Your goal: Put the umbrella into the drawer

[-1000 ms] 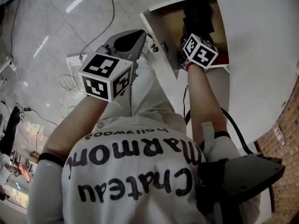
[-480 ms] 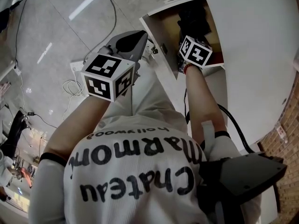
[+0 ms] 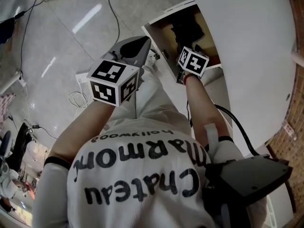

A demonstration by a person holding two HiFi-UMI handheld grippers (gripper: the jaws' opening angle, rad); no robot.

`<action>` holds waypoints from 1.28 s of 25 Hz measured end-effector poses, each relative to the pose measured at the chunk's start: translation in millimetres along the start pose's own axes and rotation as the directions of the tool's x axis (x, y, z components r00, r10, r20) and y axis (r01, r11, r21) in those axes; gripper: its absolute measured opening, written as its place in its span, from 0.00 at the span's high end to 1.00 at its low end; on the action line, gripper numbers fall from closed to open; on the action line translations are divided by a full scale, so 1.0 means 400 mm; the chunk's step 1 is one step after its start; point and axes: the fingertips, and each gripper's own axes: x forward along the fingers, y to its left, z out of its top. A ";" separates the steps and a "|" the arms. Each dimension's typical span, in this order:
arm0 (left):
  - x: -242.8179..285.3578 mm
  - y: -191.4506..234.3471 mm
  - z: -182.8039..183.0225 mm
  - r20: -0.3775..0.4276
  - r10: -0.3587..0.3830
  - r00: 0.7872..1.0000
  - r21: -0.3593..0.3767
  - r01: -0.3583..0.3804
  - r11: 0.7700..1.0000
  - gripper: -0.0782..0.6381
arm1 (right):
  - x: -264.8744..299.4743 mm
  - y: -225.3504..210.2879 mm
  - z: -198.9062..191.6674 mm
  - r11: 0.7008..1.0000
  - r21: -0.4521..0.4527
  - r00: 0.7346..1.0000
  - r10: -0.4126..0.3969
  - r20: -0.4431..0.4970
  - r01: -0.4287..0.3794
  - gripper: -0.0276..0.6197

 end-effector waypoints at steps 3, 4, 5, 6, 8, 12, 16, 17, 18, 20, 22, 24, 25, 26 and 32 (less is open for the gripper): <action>-0.014 -0.018 0.014 0.007 -0.015 1.000 0.021 0.015 1.000 0.87 | -0.028 0.027 -0.017 1.000 0.002 1.000 0.016 -0.002 -0.016 0.53; -0.019 -0.024 0.021 0.013 -0.021 1.000 0.027 0.021 0.999 0.87 | -0.037 0.034 -0.020 1.000 0.004 1.000 0.019 0.000 -0.019 0.53; -0.026 -0.028 0.026 0.018 -0.026 0.999 0.033 0.026 0.999 0.87 | -0.045 0.040 -0.022 1.000 0.008 1.000 0.021 0.004 -0.021 0.53; -0.033 -0.033 0.029 0.022 -0.030 0.999 0.037 0.029 0.999 0.87 | -0.053 0.045 -0.024 1.000 0.016 1.000 0.023 0.006 -0.023 0.53; -0.052 -0.043 0.028 0.027 -0.034 0.999 0.034 0.033 0.999 0.87 | -0.075 0.052 -0.028 0.999 0.031 1.000 0.027 0.012 -0.028 0.53; -0.098 -0.064 0.037 0.045 -0.050 0.998 0.018 0.049 0.999 0.87 | -0.149 0.081 0.007 0.997 0.047 0.996 0.051 0.068 -0.054 0.53; -0.140 -0.091 0.060 0.059 -0.078 0.995 0.050 0.075 0.996 0.87 | -0.234 0.110 0.052 0.996 0.055 0.988 0.059 0.143 -0.067 0.53; -0.149 -0.099 0.070 0.067 -0.087 0.994 0.061 0.083 0.995 0.87 | -0.255 0.116 0.062 0.996 0.059 0.985 0.061 0.161 -0.072 0.53; -0.160 -0.108 0.081 0.076 -0.095 0.993 0.072 0.090 0.993 0.87 | -0.278 0.123 0.071 0.995 0.062 0.982 0.067 0.178 -0.079 0.53; -0.187 -0.125 0.103 0.092 -0.108 0.990 0.090 0.100 0.991 0.87 | -0.326 0.138 0.086 0.993 0.066 0.975 0.080 0.209 -0.095 0.53; -0.213 -0.146 0.122 0.106 -0.121 0.987 0.105 0.109 0.988 0.87 | -0.374 0.147 0.095 0.993 0.064 0.970 0.087 0.229 -0.104 0.53; -0.236 -0.167 0.142 0.117 -0.138 0.983 0.131 0.122 0.984 0.87 | -0.417 0.153 0.107 0.992 0.062 0.963 0.093 0.254 -0.112 0.53; -0.246 -0.177 0.153 0.123 -0.146 0.982 0.148 0.127 0.981 0.87 | -0.438 0.156 0.116 0.991 0.065 0.957 0.099 0.273 -0.121 0.53; -0.256 -0.186 0.165 0.131 -0.153 0.980 0.164 0.131 0.978 0.87 | -0.459 0.159 0.126 0.989 0.069 0.950 0.107 0.295 -0.132 0.53; -0.315 -0.220 0.210 0.179 -0.172 0.969 0.226 0.129 0.966 0.87 | -0.581 0.164 0.165 0.983 0.067 0.904 0.126 0.408 -0.168 0.54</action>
